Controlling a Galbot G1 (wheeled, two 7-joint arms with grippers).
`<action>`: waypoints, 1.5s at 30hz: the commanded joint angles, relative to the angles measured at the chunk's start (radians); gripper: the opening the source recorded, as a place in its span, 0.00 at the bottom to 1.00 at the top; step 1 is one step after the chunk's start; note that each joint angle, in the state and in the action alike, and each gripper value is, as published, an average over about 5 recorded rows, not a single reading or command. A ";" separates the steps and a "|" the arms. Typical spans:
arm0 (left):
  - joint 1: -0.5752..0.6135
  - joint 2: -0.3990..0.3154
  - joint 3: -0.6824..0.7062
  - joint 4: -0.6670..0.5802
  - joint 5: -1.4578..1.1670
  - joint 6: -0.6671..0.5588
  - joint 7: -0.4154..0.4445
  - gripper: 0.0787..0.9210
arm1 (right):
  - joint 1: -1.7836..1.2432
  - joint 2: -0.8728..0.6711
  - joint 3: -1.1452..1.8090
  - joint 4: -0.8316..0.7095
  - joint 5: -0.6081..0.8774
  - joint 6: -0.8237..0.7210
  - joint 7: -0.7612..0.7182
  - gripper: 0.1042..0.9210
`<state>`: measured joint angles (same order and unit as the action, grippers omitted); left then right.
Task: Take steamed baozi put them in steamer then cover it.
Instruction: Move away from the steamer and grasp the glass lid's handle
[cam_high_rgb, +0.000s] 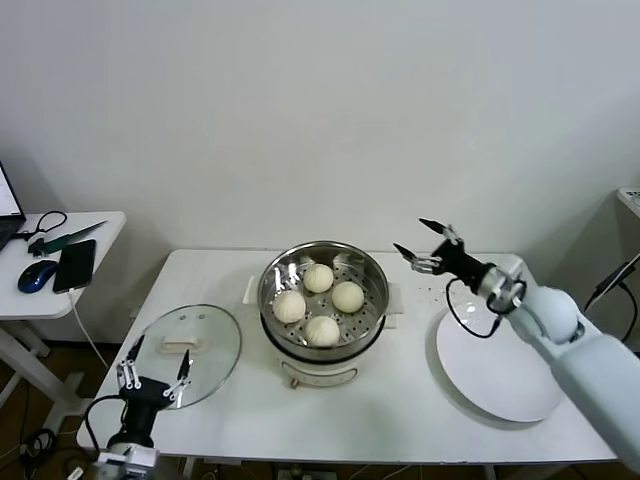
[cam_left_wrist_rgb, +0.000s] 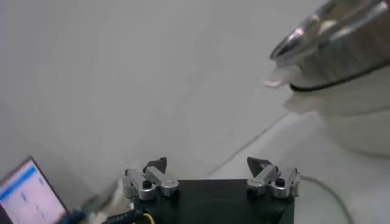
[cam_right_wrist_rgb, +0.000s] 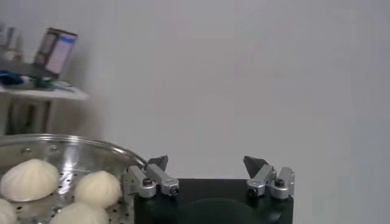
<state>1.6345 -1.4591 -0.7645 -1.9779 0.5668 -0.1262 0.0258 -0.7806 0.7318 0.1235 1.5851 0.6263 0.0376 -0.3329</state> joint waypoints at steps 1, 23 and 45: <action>-0.013 0.038 0.003 -0.033 0.712 0.055 -0.006 0.88 | -0.450 0.159 0.454 0.076 -0.095 -0.035 0.040 0.88; -0.236 0.103 0.094 0.327 1.009 0.088 -0.051 0.88 | -0.499 0.238 0.448 0.042 -0.213 -0.026 0.038 0.88; -0.427 0.102 0.104 0.535 1.043 0.103 -0.137 0.88 | -0.518 0.248 0.462 0.036 -0.214 -0.023 0.024 0.88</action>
<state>1.2867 -1.3600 -0.6637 -1.5346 1.5870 -0.0340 -0.0823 -1.2872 0.9728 0.5787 1.6207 0.4205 0.0126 -0.3046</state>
